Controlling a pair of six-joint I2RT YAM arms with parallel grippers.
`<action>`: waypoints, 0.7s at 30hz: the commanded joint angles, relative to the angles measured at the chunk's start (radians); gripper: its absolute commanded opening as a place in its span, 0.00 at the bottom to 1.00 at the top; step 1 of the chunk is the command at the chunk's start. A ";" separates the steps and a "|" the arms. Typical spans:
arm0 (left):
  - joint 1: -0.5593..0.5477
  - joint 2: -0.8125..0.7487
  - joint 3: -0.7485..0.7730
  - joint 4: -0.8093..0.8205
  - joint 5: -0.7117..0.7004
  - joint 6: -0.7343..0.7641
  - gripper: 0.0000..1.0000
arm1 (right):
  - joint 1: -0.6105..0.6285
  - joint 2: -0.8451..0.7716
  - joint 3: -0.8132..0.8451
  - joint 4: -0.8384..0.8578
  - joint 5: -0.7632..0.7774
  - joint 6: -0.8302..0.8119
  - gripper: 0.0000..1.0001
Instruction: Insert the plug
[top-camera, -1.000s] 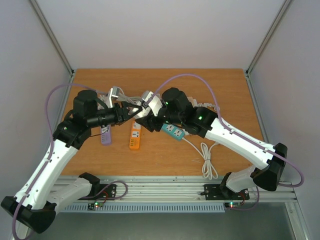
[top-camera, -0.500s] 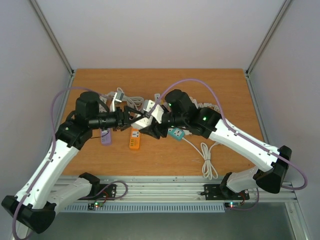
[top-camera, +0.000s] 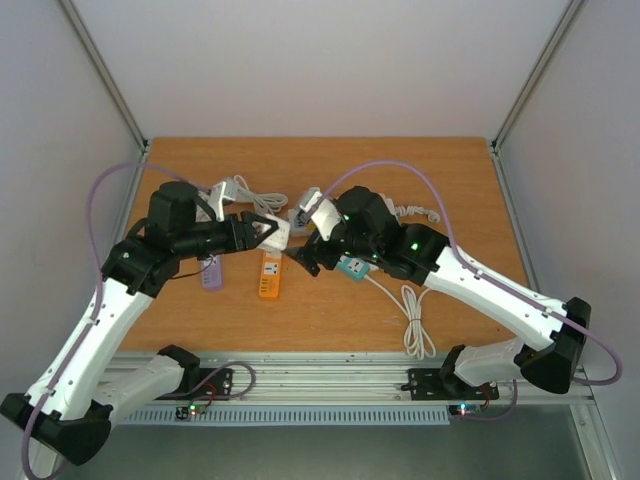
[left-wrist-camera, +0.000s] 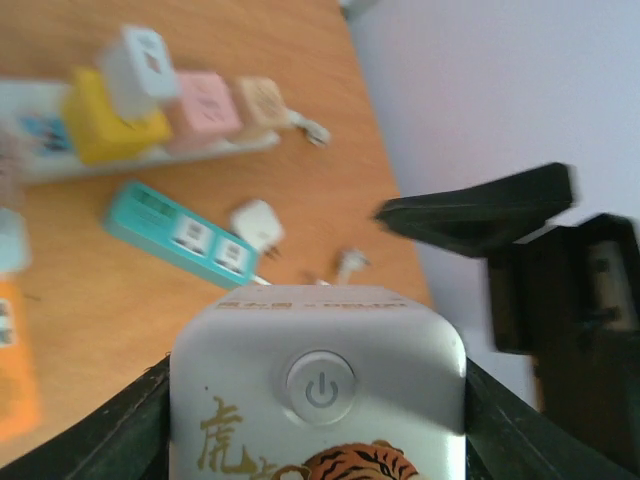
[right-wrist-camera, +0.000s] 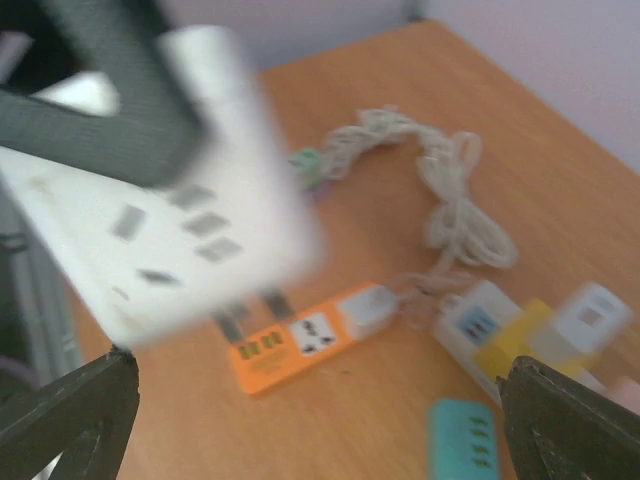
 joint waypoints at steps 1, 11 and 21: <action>0.002 -0.023 0.010 -0.122 -0.251 0.275 0.40 | -0.012 -0.091 -0.028 0.037 0.338 0.265 0.98; -0.203 0.152 0.036 -0.101 -0.451 0.407 0.39 | -0.190 -0.208 -0.144 -0.185 0.394 0.753 0.98; -0.366 0.530 0.218 -0.095 -0.517 0.486 0.40 | -0.294 -0.345 -0.364 -0.170 0.326 0.841 0.99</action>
